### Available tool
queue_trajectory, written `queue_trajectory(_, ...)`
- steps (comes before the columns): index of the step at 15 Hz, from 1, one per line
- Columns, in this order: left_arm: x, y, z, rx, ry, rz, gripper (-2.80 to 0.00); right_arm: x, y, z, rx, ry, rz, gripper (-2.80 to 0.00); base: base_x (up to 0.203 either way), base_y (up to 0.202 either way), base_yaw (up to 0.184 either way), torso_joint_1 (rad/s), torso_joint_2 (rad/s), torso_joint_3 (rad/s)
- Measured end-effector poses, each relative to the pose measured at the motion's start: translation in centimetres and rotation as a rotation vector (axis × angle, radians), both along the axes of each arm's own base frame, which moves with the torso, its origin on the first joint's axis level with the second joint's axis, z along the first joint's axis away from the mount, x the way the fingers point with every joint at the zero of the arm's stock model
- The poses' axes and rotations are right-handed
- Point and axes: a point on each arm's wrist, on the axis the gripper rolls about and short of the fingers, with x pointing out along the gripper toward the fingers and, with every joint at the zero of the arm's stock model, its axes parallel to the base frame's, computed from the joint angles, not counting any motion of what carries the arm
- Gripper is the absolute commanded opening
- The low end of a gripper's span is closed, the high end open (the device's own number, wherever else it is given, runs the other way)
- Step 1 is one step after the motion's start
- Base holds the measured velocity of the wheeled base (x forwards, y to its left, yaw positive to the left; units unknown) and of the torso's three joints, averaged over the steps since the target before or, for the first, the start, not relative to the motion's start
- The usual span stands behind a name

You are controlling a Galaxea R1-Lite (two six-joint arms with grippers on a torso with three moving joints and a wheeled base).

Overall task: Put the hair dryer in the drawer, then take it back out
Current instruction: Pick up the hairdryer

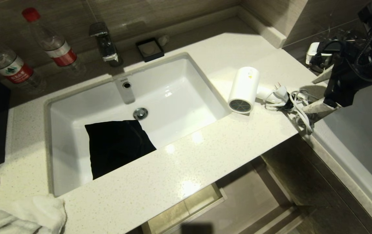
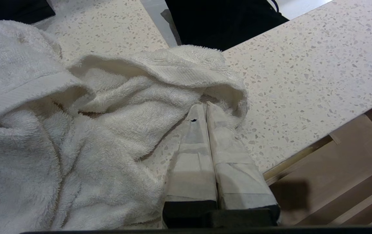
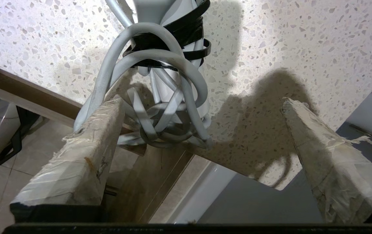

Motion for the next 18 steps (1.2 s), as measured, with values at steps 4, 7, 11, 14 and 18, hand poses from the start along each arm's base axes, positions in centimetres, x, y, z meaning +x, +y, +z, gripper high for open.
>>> queue_trajectory(4, 0.0, 0.0, 0.0, 0.000, 0.000, 0.000, -2.80, -0.9, -0.1, 0.6, -0.008, -0.011, -0.005, 0.00, 0.000, 0.000, 0.000, 0.000, 0.00, 0.000)
queue_trajectory(7, 0.0, 0.0, 0.0, 0.000, 0.000, 0.000, -2.80, -1.9, -0.3, 1.0, -0.012, -0.005, -0.022, 0.00, 0.000, 0.000, 0.000, 0.000, 0.00, 0.000)
queue_trajectory(11, 0.0, 0.0, 0.0, 0.000, 0.000, 0.000, -2.80, -2.7, -0.2, 1.5, 0.032, 0.002, -0.050, 0.00, 0.000, 0.000, 0.000, 0.000, 0.00, 0.000)
queue_trajectory(14, 0.0, 0.0, 0.0, 0.000, 0.000, 0.000, -2.80, -2.9, 0.4, 1.8, 0.062, -0.009, -0.045, 0.00, 0.000, 0.000, 0.000, 0.000, 0.00, 0.000)
queue_trajectory(18, 0.0, 0.0, 0.0, 0.000, 0.000, 0.000, -2.80, -2.1, 1.4, 1.1, 0.091, 0.020, -0.040, 0.00, 0.000, 0.000, 0.000, 0.000, 0.00, 0.000)
